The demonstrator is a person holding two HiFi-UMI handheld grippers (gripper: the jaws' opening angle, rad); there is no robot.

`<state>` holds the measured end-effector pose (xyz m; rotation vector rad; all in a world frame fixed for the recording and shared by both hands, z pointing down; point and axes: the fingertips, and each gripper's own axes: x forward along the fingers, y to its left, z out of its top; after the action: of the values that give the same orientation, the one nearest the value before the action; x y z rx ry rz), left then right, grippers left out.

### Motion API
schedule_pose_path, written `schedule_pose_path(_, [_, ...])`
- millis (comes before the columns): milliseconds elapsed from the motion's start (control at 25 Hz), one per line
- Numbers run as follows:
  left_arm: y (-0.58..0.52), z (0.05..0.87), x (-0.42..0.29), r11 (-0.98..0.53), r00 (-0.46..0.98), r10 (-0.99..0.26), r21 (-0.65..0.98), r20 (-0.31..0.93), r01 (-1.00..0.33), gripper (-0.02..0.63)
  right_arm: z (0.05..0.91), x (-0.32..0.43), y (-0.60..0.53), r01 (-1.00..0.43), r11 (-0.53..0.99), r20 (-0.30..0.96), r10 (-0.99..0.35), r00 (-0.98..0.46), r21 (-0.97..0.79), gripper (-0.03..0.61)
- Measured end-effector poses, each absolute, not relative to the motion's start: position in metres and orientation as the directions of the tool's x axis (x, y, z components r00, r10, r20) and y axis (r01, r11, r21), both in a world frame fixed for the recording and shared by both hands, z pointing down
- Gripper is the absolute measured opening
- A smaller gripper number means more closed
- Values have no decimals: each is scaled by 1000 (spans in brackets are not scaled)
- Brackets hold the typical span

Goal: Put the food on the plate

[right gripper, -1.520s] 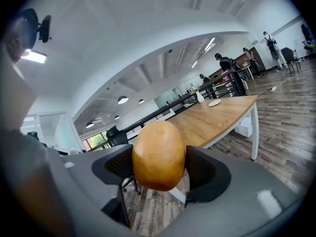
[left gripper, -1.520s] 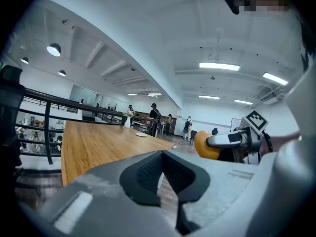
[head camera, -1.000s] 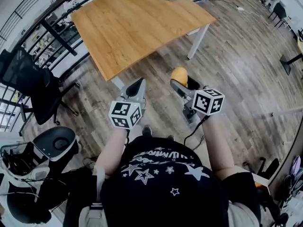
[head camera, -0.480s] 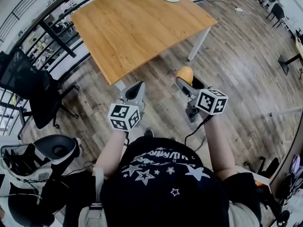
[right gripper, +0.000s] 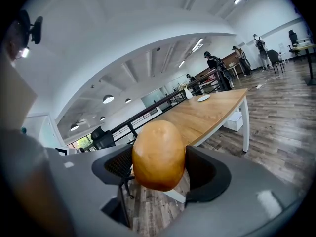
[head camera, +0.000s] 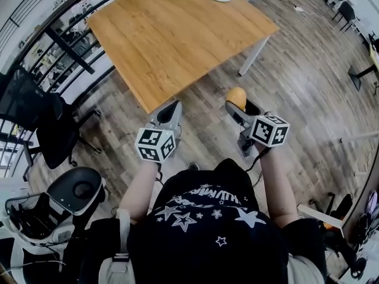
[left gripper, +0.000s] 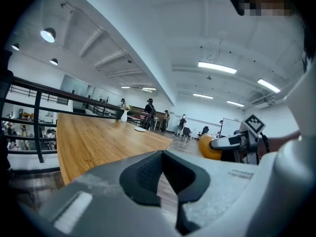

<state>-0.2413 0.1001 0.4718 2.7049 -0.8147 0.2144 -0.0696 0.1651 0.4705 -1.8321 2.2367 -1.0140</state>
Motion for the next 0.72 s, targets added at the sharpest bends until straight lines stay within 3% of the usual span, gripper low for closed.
schedule_pose_path(360, [57,478,-228,-788,825,-514,249,236,-563,0,482,-39,133,-848,12,369,-897,-243,-530,341])
schedule_pose_path(720, [-1,499,-194,-739,773,-572,238,273,-631,0,502,4,44,-836,81,373,-869,-326,-543,341])
